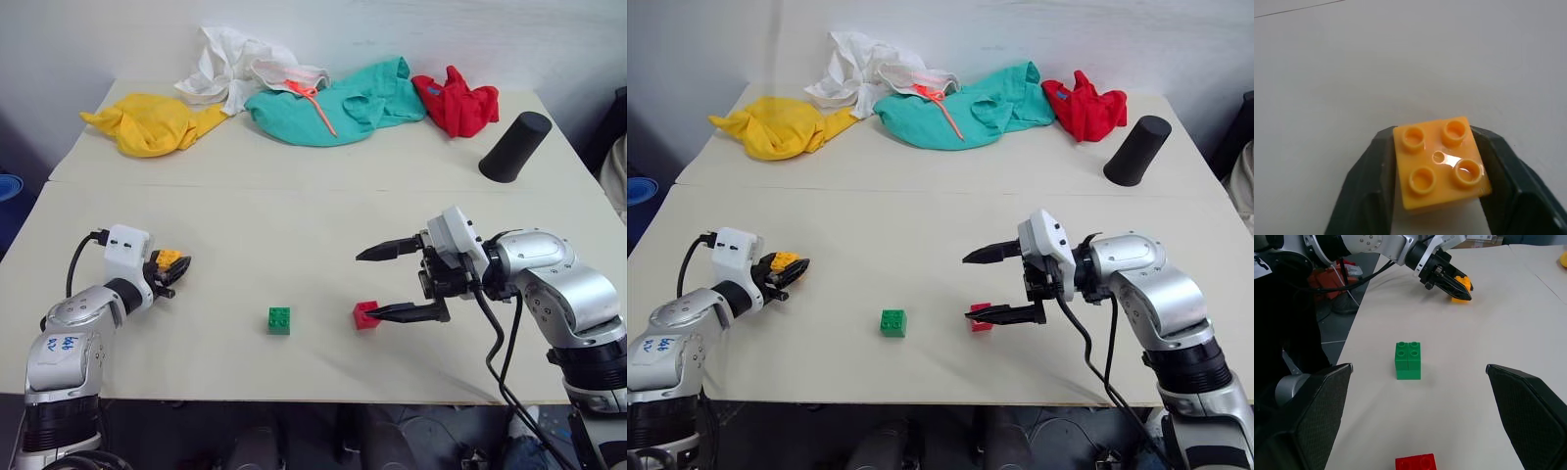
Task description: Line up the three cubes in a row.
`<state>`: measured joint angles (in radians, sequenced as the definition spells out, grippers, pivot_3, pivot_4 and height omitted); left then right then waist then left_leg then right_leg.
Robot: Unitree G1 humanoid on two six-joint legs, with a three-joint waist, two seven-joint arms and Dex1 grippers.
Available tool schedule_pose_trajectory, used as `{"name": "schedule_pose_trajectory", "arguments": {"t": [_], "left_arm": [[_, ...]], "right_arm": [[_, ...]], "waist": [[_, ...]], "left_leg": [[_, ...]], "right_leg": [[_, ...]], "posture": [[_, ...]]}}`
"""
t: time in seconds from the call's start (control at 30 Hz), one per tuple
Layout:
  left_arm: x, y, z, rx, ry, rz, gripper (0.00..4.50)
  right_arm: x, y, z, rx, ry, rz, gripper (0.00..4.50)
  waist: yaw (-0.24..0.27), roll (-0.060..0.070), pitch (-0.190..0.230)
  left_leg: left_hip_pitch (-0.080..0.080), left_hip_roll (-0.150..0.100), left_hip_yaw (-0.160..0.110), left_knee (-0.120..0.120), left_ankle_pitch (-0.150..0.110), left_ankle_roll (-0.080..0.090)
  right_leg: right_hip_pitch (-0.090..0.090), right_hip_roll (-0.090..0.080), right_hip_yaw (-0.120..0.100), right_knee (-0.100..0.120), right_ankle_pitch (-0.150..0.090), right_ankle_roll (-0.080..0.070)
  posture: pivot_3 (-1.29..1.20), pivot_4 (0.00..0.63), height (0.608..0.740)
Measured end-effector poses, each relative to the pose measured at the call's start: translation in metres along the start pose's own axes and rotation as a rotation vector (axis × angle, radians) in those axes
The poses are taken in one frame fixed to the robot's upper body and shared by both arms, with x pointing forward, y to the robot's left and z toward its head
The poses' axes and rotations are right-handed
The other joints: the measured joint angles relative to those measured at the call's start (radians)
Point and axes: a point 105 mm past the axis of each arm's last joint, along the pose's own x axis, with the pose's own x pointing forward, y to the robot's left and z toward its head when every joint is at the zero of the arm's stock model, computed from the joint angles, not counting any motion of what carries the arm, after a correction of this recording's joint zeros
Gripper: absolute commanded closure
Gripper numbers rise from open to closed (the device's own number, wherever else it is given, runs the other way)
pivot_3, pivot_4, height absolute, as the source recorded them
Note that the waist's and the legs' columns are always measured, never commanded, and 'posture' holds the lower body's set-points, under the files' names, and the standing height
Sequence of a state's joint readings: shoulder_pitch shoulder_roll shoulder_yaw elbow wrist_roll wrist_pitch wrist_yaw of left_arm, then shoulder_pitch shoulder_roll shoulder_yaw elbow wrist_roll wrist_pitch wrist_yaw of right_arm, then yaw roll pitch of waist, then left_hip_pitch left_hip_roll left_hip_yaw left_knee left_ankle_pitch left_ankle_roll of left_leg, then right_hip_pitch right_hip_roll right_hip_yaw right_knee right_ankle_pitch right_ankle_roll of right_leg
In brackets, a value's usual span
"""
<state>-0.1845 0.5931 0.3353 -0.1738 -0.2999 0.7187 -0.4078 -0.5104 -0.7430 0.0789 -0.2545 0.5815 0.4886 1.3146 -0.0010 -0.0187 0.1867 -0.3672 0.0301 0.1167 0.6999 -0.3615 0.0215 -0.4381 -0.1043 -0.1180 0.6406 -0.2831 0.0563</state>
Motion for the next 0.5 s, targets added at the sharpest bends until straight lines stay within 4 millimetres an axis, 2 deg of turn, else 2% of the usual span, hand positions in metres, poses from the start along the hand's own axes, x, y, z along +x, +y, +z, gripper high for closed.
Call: {"name": "schedule_pose_trajectory", "arguments": {"t": [0.17, 0.23, 0.3, 0.4, 0.47, 0.5], "left_arm": [[-0.001, 0.000, 0.000, 0.002, 0.002, -0.003, 2.97], [-0.005, -0.002, -0.001, 0.024, 0.011, -0.055, 2.97], [-0.017, -0.017, -0.001, 0.084, 0.031, -0.233, 2.97], [-0.041, -0.056, 0.005, 0.229, 0.041, -0.585, 2.97], [-0.055, -0.068, 0.002, 0.350, 0.089, -0.758, 2.97], [-0.058, -0.067, 0.002, 0.394, 0.104, -0.806, 2.97]], "right_arm": [[0.000, 0.001, 0.000, -0.003, 0.002, 0.003, 0.00], [0.000, 0.002, 0.000, -0.005, 0.007, 0.004, 0.00], [-0.004, 0.002, -0.001, -0.006, 0.029, 0.003, 0.00], [-0.009, 0.002, -0.003, -0.008, 0.051, 0.001, 0.00], [-0.012, 0.004, -0.006, 0.000, 0.064, 0.002, 0.00], [-0.013, 0.004, -0.009, 0.009, 0.068, 0.000, 0.00]], "waist": [[0.000, 0.000, 0.000], [-0.001, 0.000, 0.000], [-0.003, 0.000, 0.000], [-0.002, 0.000, 0.000], [0.000, 0.001, 0.000], [0.000, 0.001, 0.001]], "left_leg": [[0.000, 0.000, 0.000, 0.000, 0.000, 0.000], [0.000, 0.000, 0.000, 0.000, 0.000, 0.000], [-0.001, 0.000, 0.001, 0.000, 0.000, 0.000], [-0.001, 0.001, 0.001, 0.000, 0.000, -0.001], [-0.001, 0.000, 0.001, 0.000, 0.000, -0.001], [-0.001, 0.000, 0.001, 0.000, 0.000, -0.001]], "right_leg": [[0.000, 0.000, 0.000, 0.000, 0.000, 0.000], [0.000, 0.000, 0.000, 0.000, 0.000, 0.000], [-0.002, 0.000, 0.000, 0.000, 0.000, 0.000], [-0.002, 0.000, 0.001, -0.004, 0.000, 0.000], [-0.002, 0.000, 0.001, -0.005, 0.000, -0.001], [-0.002, 0.000, 0.001, -0.005, 0.000, -0.001]], "posture": [[0.00, 0.150, 0.740], [0.00, 0.150, 0.740], [0.00, 0.150, 0.740], [0.00, 0.150, 0.740], [0.00, 0.150, 0.740], [0.00, 0.150, 0.740]]}}
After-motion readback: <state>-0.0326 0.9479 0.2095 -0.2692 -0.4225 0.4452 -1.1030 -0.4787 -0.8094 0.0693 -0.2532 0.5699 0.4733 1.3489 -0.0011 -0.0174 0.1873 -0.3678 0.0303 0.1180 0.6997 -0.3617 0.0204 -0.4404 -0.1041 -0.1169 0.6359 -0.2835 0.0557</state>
